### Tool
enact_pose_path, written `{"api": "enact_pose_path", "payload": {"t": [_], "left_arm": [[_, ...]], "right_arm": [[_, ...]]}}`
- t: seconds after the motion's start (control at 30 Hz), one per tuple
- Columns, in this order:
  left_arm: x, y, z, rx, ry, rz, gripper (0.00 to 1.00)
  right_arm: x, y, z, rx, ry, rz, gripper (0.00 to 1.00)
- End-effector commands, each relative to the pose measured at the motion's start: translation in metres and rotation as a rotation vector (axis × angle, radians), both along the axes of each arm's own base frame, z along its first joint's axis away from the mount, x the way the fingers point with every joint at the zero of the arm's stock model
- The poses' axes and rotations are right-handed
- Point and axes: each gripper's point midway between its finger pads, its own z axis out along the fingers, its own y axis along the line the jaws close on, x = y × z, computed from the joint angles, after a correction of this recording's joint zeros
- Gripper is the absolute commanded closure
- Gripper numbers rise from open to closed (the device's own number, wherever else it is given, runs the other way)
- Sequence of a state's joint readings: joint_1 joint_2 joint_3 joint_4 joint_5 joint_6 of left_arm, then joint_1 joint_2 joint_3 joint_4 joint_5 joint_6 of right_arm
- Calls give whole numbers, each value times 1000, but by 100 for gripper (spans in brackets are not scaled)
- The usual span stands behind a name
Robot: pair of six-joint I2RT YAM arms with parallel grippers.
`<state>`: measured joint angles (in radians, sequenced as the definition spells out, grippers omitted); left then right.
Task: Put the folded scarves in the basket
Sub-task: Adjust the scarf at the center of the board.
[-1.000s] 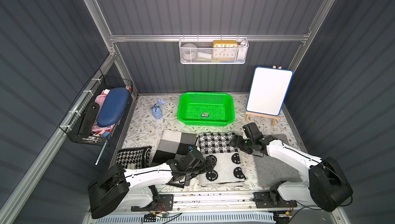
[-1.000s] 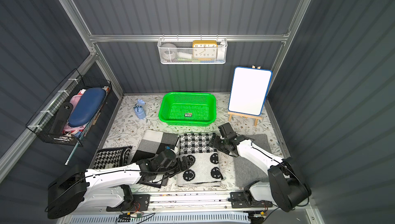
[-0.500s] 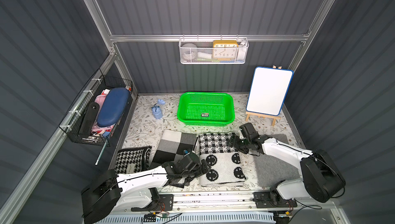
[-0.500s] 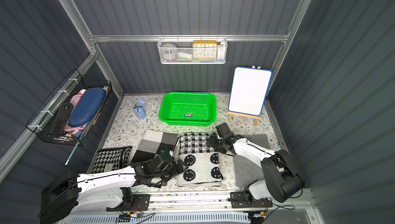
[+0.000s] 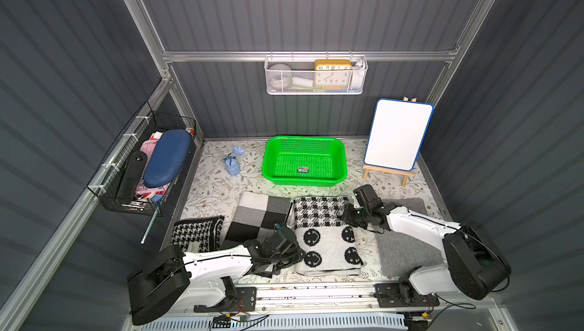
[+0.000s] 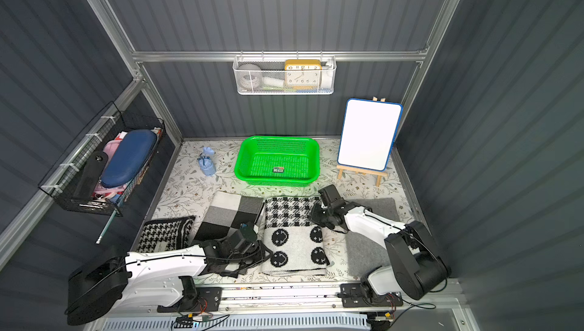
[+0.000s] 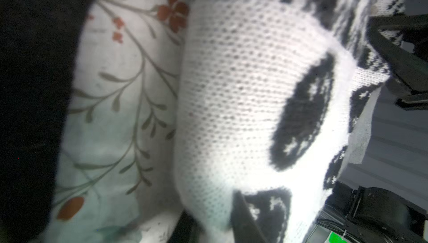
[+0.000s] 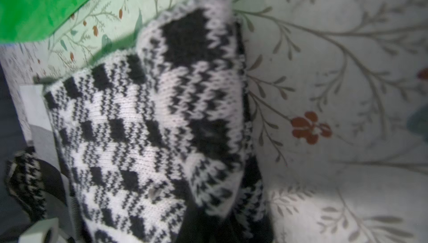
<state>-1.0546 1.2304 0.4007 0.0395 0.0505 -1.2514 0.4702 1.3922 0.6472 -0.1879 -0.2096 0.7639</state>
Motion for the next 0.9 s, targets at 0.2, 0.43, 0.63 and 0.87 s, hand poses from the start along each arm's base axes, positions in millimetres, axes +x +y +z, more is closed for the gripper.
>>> {"api": "enact_pose_path", "payload": {"t": [0.2, 0.43, 0.63, 0.87], "left_arm": [[59, -3, 12, 98, -202, 54, 78], [131, -24, 42, 14, -335, -55, 18], [150, -14, 48, 155, -331, -32, 1], [118, 10, 78, 55, -303, 47, 1]], "right_arm": [[-55, -32, 9, 20, -13, -87, 100], [-99, -40, 5, 90, -17, -119, 66], [-115, -84, 23, -107, -68, -154, 37], [-88, -88, 66, -121, -255, -172, 35]]}}
